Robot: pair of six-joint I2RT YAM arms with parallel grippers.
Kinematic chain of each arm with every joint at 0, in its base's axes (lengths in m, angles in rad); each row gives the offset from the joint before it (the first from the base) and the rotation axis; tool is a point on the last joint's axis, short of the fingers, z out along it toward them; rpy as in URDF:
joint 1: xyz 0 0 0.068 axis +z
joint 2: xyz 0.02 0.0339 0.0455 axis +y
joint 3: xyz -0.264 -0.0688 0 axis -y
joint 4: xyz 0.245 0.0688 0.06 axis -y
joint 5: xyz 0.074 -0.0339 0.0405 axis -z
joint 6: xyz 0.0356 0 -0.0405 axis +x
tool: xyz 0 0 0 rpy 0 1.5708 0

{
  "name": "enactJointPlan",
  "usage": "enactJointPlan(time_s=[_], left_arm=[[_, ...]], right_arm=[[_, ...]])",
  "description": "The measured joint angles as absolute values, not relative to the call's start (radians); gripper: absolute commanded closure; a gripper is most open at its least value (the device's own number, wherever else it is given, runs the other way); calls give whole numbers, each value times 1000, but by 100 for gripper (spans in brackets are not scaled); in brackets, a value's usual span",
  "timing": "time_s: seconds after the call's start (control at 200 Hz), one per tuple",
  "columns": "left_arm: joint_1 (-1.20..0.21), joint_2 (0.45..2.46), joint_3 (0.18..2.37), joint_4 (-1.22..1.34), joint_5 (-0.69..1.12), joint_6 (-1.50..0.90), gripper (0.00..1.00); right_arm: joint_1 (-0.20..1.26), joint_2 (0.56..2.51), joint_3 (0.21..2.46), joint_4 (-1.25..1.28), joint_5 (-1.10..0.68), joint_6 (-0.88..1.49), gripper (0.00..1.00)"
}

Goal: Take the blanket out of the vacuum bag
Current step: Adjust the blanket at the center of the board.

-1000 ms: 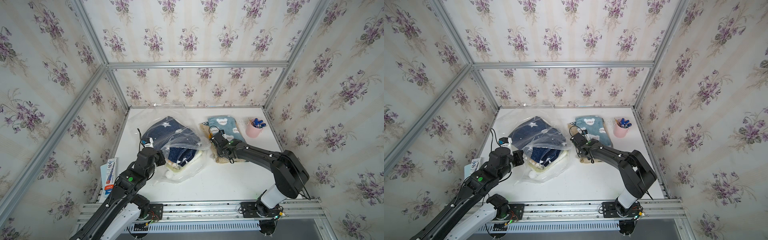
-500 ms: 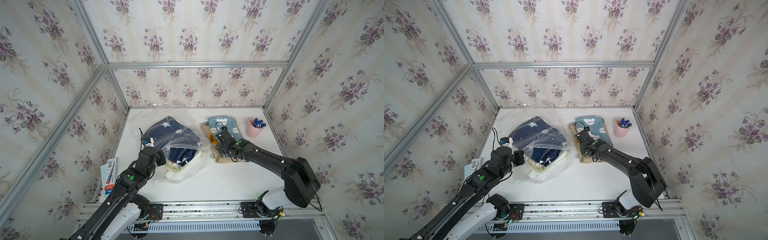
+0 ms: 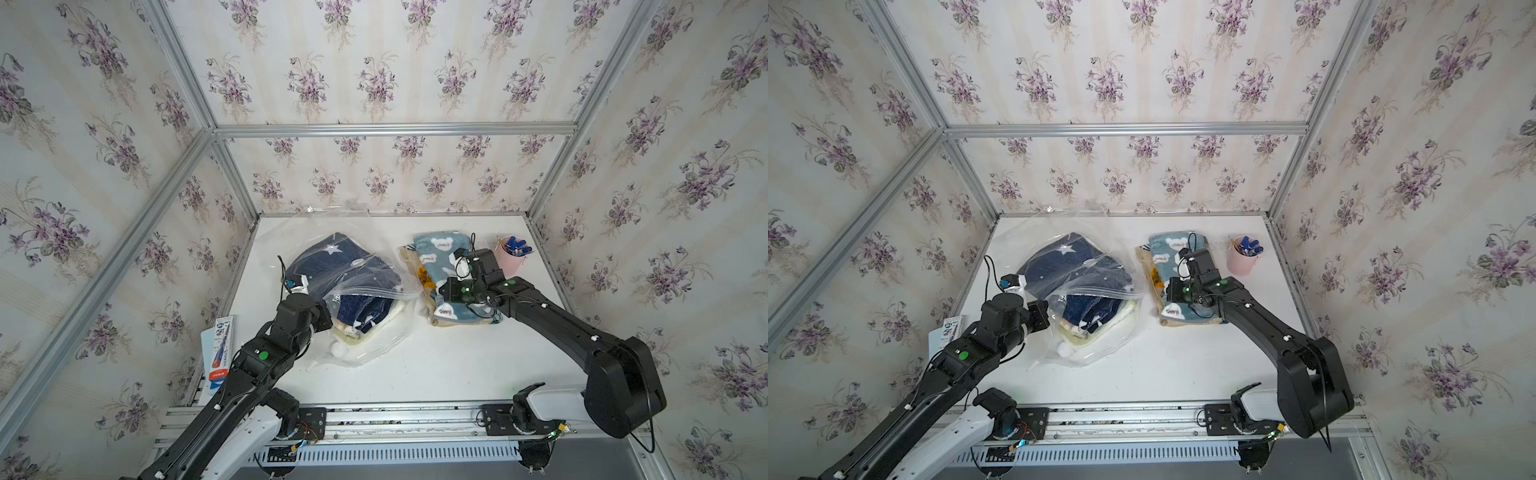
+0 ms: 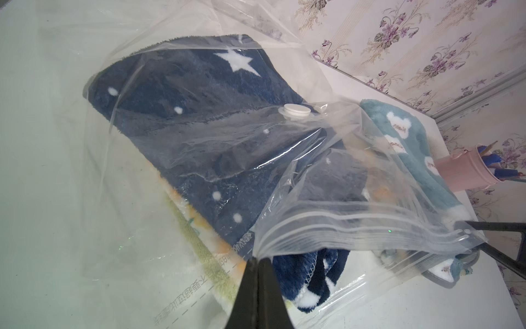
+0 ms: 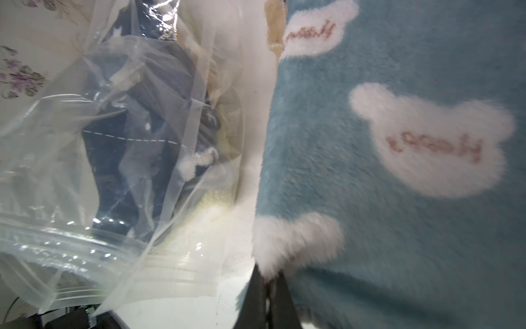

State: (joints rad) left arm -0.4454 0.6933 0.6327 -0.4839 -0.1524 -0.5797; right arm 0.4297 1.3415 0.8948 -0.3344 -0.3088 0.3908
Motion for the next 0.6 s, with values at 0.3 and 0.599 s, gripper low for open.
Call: enactJointPlan(time_s=[0.3,0.599], left_arm=[[-445,675,625,-482,-138,-583,100],[-445,670,624,-482,-136,-584,100]], right_arm=[[427,1419,793,-304,-371,398,70],[426,1353,838,-335,-364,403,56]])
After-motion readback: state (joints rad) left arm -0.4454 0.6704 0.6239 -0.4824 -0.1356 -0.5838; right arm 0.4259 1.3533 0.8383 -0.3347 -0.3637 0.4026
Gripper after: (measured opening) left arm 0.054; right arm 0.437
